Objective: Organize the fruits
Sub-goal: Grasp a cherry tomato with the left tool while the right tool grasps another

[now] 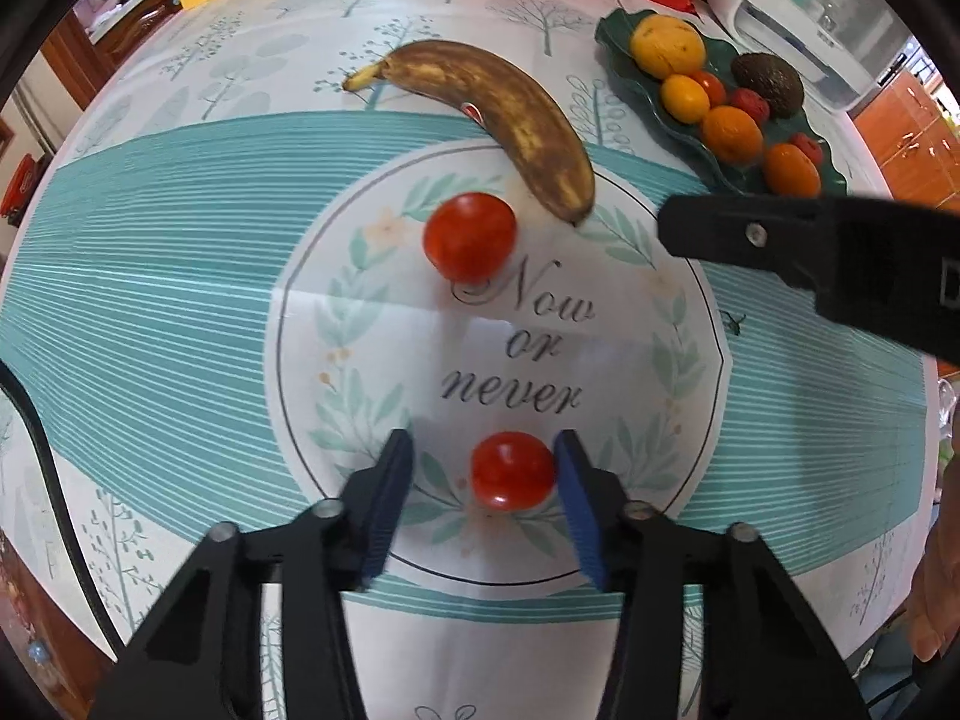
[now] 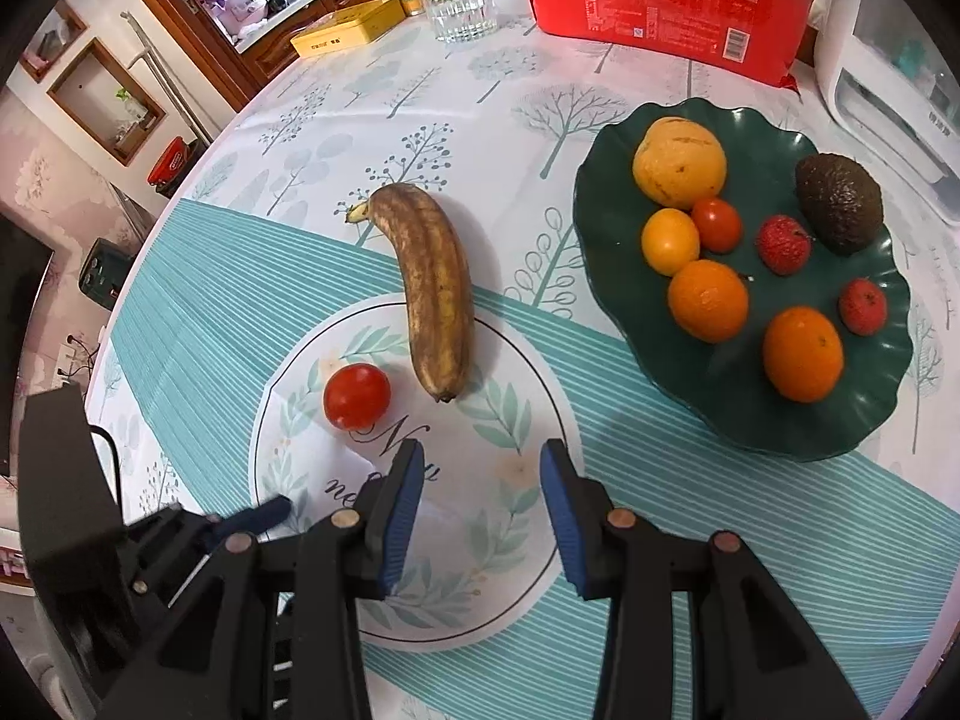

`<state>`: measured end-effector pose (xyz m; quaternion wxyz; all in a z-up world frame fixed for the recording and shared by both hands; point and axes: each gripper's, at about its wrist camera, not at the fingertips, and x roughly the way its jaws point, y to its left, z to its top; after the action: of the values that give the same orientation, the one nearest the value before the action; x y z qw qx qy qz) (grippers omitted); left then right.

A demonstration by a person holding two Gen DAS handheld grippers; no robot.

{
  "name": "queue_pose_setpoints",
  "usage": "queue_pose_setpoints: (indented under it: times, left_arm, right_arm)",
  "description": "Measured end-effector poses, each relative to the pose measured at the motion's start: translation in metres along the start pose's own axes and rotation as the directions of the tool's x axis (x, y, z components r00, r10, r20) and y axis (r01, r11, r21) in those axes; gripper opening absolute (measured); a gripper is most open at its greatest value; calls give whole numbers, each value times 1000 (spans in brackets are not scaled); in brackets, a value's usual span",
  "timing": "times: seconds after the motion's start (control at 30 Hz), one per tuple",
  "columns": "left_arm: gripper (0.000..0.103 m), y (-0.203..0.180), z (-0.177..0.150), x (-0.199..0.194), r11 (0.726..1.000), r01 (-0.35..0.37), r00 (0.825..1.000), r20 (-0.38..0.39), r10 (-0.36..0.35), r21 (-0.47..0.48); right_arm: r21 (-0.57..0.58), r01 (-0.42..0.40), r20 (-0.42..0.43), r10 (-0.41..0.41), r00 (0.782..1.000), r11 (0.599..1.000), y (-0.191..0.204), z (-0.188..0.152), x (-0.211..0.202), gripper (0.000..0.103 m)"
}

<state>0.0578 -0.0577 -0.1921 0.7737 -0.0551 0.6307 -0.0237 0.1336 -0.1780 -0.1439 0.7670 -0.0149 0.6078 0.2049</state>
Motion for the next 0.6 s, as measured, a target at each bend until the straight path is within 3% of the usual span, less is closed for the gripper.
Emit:
queue_pose_setpoints:
  times: [0.17,0.33,0.6]
  left_arm:
    - [26,2,-7,0,1000,3,1000,12,-3,0]
    - [26,17,-8,-3,1000,-17,1000,25,18,-22]
    - [26,71,2,-18,990,-41,997,54,48,-135]
  right_arm:
    - [1,-15,-12,15,1000,1000,5,0,8,41]
    - [14,-36,-31,36,999,999,11,1,18,41]
    - [2,-54,-45,54,998,999,28,7,31,41]
